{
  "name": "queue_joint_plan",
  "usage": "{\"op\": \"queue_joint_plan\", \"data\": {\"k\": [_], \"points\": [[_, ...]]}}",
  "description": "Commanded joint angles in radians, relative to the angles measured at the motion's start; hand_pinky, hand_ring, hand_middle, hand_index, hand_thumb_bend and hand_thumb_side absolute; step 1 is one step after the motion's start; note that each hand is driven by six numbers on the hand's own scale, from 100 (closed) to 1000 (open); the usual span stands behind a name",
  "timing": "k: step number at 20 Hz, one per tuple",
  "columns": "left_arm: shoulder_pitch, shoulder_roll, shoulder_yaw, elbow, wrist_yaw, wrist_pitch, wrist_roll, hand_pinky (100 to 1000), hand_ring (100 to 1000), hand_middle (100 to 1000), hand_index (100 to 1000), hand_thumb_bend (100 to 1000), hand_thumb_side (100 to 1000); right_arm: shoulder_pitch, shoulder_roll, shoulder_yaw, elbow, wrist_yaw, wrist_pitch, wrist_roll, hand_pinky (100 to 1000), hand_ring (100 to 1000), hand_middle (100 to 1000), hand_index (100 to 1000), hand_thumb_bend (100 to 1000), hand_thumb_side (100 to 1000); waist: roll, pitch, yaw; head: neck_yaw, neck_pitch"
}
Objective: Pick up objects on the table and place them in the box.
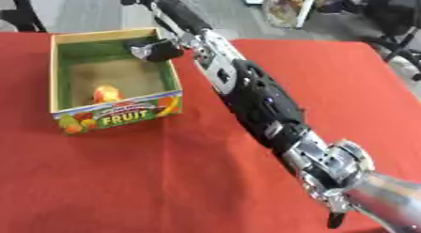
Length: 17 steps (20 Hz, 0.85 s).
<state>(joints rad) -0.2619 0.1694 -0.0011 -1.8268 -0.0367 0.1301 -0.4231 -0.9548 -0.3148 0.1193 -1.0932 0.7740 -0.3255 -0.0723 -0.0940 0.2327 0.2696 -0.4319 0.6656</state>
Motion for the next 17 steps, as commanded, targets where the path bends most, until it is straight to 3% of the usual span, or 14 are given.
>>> {"op": "queue_joint_plan", "data": {"k": [1, 4, 9, 17], "points": [[0.001, 0.025, 0.019, -0.017, -0.003, 0.001, 0.016, 494, 514, 526, 514, 336, 369, 0.034, -0.04, 0.004, -0.108, -0.061, 0.005, -0.033, 707, 811, 744, 834, 299, 307, 0.008, -0.023, -0.02, 0.032, -0.001], [0.009, 0.029, 0.031, -0.018, -0.006, 0.003, 0.028, 494, 514, 526, 514, 337, 369, 0.113, -0.058, 0.012, -0.194, -0.114, 0.019, -0.055, 679, 792, 710, 818, 283, 301, 0.009, -0.024, -0.053, 0.054, 0.001], [0.022, 0.034, 0.047, -0.02, -0.009, 0.005, 0.045, 494, 514, 526, 513, 339, 369, 0.245, -0.073, 0.012, -0.331, -0.198, 0.087, -0.053, 660, 781, 683, 807, 276, 305, 0.013, -0.02, -0.098, 0.087, 0.001], [0.038, 0.037, 0.057, -0.019, -0.012, 0.006, 0.057, 495, 515, 528, 516, 341, 368, 0.451, -0.08, -0.014, -0.526, -0.327, 0.188, -0.016, 643, 764, 662, 802, 271, 311, 0.026, -0.021, -0.146, 0.102, 0.011]]}}
